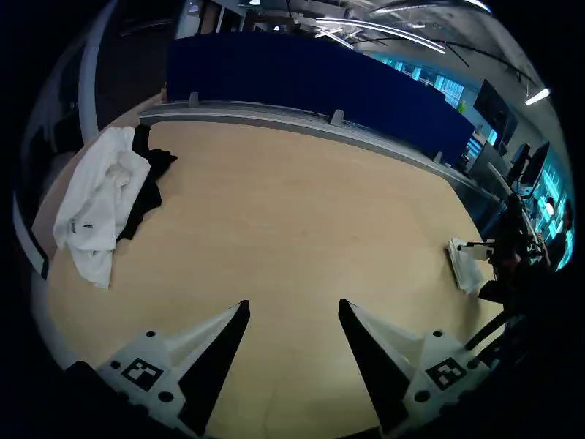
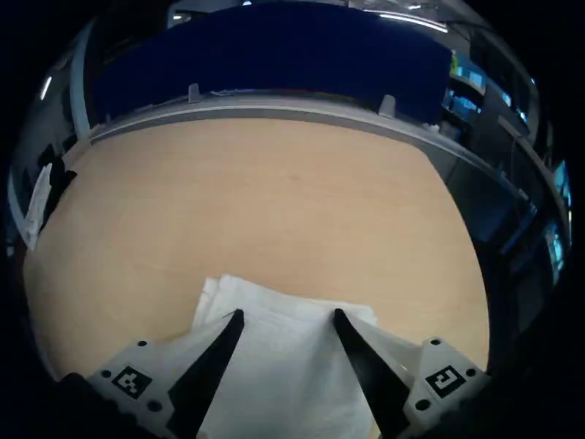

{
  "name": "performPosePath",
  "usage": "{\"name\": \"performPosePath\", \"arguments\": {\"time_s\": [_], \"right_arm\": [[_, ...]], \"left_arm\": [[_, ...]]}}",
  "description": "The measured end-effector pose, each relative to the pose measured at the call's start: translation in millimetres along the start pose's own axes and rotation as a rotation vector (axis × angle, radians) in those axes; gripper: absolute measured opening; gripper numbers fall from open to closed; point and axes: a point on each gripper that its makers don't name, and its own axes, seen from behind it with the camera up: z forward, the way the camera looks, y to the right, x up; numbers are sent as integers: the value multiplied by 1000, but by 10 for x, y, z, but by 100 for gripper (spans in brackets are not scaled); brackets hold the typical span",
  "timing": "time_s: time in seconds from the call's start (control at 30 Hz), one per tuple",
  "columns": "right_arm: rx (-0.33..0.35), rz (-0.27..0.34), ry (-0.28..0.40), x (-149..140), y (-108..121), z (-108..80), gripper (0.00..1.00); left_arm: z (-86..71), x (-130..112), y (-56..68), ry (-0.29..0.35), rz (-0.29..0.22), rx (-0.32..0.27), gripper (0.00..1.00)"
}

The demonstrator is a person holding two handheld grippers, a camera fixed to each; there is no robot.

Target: Fold towel

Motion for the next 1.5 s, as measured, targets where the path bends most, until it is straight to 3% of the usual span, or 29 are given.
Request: {"name": "performPosePath", "arguments": {"time_s": [0.27,0.67,0.87,1.17,1.3,1.5], "right_arm": [[-9,1,17,84,-26,-93,96],[-26,21,79,132,-226,-632,96],[-12,76,216,324,-587,-1006,96],[-59,155,532,887,-1095,-1671,97],[-58,168,587,985,-1327,-1852,97],[-57,173,585,997,-1586,-1947,97]], "left_arm": [[29,49,3,8,1,-10,90],[84,129,-40,27,-11,-32,90],[113,213,-33,55,-8,-54,90],[153,418,-25,109,-8,-89,90],[159,544,-29,147,2,-101,90],[169,806,-82,242,17,-107,90]]}}
